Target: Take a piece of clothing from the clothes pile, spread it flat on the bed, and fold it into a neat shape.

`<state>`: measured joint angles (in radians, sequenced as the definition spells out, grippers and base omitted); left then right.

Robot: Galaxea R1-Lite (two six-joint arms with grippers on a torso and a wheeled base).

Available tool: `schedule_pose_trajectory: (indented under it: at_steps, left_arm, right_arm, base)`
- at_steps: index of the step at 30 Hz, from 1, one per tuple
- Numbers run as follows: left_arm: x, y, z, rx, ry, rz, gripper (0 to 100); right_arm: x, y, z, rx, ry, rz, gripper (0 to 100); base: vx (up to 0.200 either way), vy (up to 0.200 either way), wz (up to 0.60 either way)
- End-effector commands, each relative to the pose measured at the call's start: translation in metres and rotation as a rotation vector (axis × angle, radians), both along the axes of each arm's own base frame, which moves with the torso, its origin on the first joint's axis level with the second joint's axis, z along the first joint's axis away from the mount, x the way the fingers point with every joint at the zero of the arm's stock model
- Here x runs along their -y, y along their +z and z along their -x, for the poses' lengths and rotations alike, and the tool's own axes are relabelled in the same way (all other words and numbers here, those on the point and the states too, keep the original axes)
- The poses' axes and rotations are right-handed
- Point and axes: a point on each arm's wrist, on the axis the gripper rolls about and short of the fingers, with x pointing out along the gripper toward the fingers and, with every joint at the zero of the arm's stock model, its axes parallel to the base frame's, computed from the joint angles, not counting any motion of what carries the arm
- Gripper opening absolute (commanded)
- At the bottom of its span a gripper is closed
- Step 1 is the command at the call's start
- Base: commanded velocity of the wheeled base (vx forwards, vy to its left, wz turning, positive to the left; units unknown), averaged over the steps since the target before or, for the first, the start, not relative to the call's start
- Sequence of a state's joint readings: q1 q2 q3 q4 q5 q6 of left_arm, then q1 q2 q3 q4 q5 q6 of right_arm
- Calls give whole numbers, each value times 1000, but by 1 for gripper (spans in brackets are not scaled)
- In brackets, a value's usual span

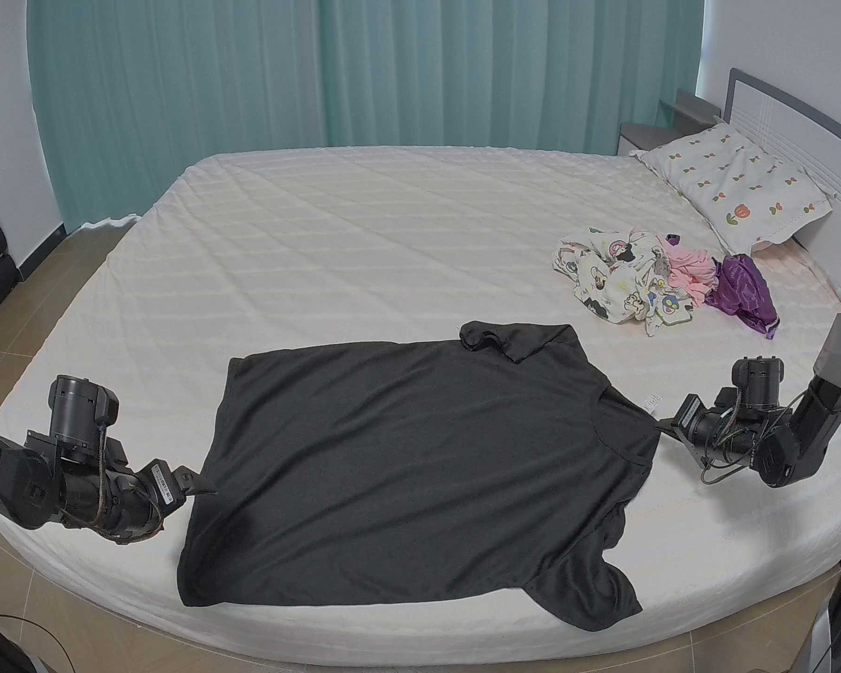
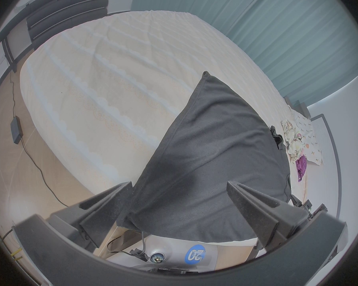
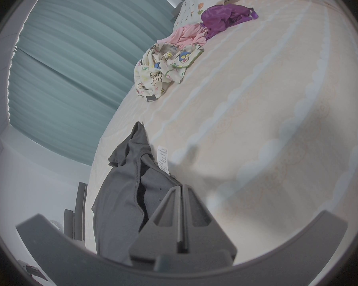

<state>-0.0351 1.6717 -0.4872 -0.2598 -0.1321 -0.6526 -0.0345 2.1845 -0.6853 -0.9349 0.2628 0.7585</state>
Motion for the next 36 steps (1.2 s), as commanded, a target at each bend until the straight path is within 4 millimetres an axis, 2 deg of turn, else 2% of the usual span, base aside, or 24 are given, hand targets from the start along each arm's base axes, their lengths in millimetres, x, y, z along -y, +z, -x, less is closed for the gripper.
schedule_pose_trajectory:
  at_steps: [1,26,36]
  left_arm:
    - [0,-2,-1,-7,1,0,100]
    - [0,-7,-7,0,30,-3,100]
    - [0,-7,-6,0,28,-5,100]
  right_arm:
    - [6,3,0,20,-16,1,100]
    - [-7,8,14,23,20,-12,100]
    - [-8,8,16,35,20,-11,100]
  base:
    - [0,0,0]
    - [0,0,0]
    - [0,180,0]
